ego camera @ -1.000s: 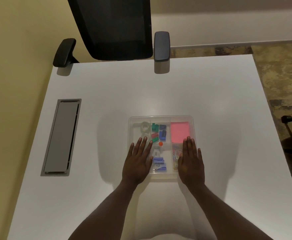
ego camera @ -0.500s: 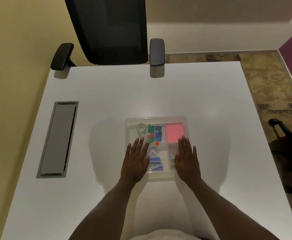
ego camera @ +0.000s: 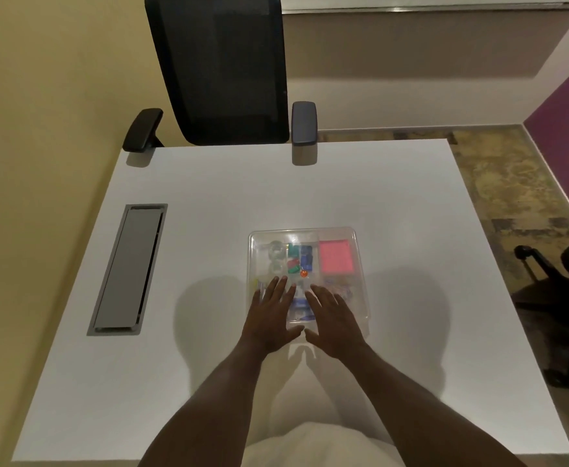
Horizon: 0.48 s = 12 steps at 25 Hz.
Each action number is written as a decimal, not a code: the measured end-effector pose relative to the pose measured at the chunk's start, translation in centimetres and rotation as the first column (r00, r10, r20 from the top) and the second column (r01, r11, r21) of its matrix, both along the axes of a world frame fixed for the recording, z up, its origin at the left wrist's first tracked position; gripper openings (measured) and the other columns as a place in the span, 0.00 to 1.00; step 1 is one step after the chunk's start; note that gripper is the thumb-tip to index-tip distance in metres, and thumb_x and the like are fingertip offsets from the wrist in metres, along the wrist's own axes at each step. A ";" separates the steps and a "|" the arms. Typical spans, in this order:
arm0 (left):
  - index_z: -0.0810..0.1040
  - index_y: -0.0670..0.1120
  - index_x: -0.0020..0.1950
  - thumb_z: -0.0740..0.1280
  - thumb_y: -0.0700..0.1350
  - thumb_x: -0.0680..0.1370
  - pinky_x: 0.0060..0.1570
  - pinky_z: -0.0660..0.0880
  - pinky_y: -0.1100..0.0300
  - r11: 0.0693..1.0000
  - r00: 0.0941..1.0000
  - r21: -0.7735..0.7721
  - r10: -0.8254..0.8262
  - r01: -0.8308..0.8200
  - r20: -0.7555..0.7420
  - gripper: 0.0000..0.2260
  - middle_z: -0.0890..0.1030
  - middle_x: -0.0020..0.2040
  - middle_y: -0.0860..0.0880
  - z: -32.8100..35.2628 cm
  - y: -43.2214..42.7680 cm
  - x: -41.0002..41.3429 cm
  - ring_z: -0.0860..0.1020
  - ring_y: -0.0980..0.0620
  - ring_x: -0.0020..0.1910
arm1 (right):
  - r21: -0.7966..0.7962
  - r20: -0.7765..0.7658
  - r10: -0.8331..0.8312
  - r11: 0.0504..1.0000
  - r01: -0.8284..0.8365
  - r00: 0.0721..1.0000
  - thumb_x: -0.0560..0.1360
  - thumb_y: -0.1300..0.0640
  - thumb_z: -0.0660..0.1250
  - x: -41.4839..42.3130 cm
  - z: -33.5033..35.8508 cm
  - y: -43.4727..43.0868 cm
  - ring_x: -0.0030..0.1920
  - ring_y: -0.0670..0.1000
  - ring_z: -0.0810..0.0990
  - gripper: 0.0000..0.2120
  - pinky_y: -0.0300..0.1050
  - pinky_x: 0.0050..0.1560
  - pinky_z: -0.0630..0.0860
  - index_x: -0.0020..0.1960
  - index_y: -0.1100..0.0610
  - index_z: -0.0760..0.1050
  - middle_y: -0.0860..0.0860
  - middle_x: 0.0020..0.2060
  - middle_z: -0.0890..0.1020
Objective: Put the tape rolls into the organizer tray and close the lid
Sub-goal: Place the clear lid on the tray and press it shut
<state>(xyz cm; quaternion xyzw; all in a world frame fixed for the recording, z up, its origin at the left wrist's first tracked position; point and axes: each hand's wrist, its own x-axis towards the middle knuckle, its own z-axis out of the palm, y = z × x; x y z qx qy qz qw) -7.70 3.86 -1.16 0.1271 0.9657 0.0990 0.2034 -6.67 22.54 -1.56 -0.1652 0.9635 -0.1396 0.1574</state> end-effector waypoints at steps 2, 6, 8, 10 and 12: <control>0.50 0.52 0.85 0.62 0.66 0.80 0.84 0.49 0.42 0.999 1.000 -0.047 -0.011 0.011 -0.002 0.39 0.49 0.86 0.49 0.1 0.3 0.3 0.47 0.46 0.85 | 0.035 -0.003 -0.015 0.999 0.015 1.000 0.80 0.43 0.66 0.2 0.1 -0.6 0.81 0.55 0.58 0.34 0.57 0.81 0.55 0.80 0.53 0.59 0.53 0.80 0.62; 0.53 0.51 0.85 0.66 0.61 0.81 0.83 0.51 0.43 0.999 1.000 -0.052 0.015 -0.015 0.002 0.38 0.52 0.86 0.48 0.2 0.8 0.4 0.50 0.45 0.85 | 0.097 0.008 0.012 0.995 -0.013 1.000 0.82 0.46 0.63 -0.2 -0.2 -0.5 0.81 0.54 0.56 0.31 0.54 0.82 0.54 0.81 0.53 0.56 0.53 0.81 0.60; 0.53 0.50 0.85 0.67 0.60 0.81 0.83 0.51 0.44 0.999 1.000 -0.048 0.016 -0.015 0.006 0.38 0.53 0.86 0.48 0.2 0.9 0.0 0.51 0.45 0.85 | 0.094 0.007 0.021 0.995 -0.022 1.000 0.82 0.46 0.64 -0.5 -0.2 -0.5 0.81 0.55 0.56 0.31 0.54 0.82 0.54 0.81 0.53 0.57 0.53 0.81 0.60; 0.53 0.50 0.85 0.68 0.59 0.81 0.83 0.51 0.44 0.999 1.000 -0.048 0.016 -0.016 0.008 0.38 0.53 0.86 0.48 0.2 0.8 -0.7 0.50 0.45 0.85 | 0.074 -0.001 0.012 0.997 -0.012 1.000 0.82 0.47 0.65 -0.9 -0.1 -0.7 0.81 0.55 0.58 0.31 0.55 0.82 0.55 0.80 0.54 0.59 0.53 0.80 0.61; 0.53 0.50 0.85 0.68 0.59 0.80 0.83 0.52 0.44 0.999 1.000 -0.038 0.023 -0.023 0.013 0.39 0.53 0.86 0.48 0.2 0.8 -1.6 0.51 0.45 0.85 | 0.056 0.000 0.001 0.998 -0.001 1.000 0.81 0.48 0.67 -1.9 0.0 -0.9 0.81 0.55 0.59 0.31 0.54 0.81 0.56 0.80 0.54 0.60 0.54 0.80 0.63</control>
